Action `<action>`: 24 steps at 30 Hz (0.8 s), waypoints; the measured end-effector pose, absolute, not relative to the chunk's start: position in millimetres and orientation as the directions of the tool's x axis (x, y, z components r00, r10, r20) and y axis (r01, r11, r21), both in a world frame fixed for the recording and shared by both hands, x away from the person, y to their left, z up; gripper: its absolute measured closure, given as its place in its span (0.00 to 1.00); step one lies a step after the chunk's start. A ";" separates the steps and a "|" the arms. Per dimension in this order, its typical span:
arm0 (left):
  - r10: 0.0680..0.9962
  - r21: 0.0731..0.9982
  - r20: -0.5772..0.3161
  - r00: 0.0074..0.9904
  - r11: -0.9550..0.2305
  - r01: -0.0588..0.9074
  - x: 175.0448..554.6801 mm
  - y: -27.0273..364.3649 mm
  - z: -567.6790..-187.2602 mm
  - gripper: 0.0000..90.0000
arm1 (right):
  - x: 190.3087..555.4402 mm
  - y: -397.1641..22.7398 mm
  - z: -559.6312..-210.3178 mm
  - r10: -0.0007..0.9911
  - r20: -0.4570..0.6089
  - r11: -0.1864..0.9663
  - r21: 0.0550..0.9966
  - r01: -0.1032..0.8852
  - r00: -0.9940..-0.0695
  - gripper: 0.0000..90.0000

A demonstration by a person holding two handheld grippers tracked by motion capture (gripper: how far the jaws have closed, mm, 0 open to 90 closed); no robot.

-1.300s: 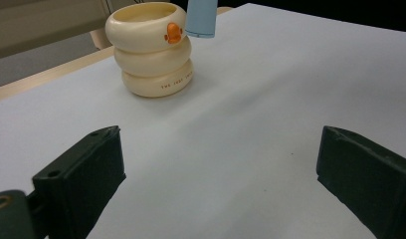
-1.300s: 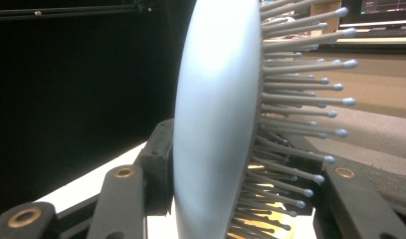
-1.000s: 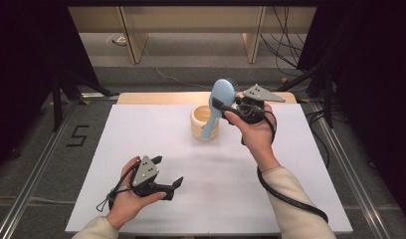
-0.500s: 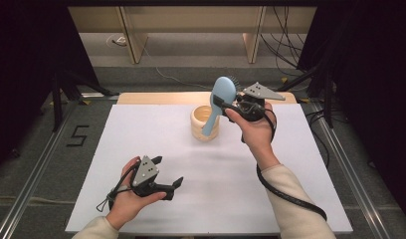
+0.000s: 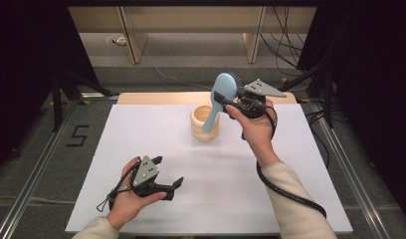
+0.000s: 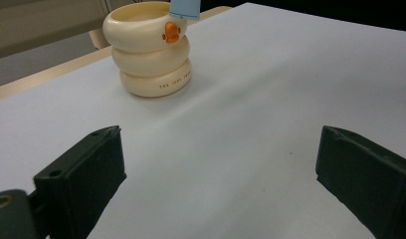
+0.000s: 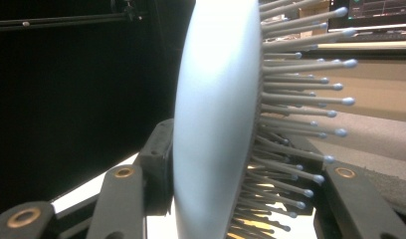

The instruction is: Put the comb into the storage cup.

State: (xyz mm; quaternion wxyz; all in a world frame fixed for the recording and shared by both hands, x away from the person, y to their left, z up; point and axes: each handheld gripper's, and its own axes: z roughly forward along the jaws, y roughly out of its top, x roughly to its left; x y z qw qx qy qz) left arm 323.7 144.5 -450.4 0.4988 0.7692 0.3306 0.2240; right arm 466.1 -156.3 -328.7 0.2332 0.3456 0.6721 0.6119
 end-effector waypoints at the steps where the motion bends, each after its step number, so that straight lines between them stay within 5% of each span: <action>1: 0.732 0.915 0.015 0.681 -0.284 0.285 323.7 144.5 -450.4 0.05 | 466.2 -156.4 -328.3 0.751 0.110 0.012 0.984 0.180 -0.651 0.56; 24: 0.734 0.916 0.015 0.679 -0.282 0.285 323.8 144.4 -450.6 0.05 | 474.5 -154.5 -320.7 0.762 0.109 0.003 0.985 0.172 -0.638 0.56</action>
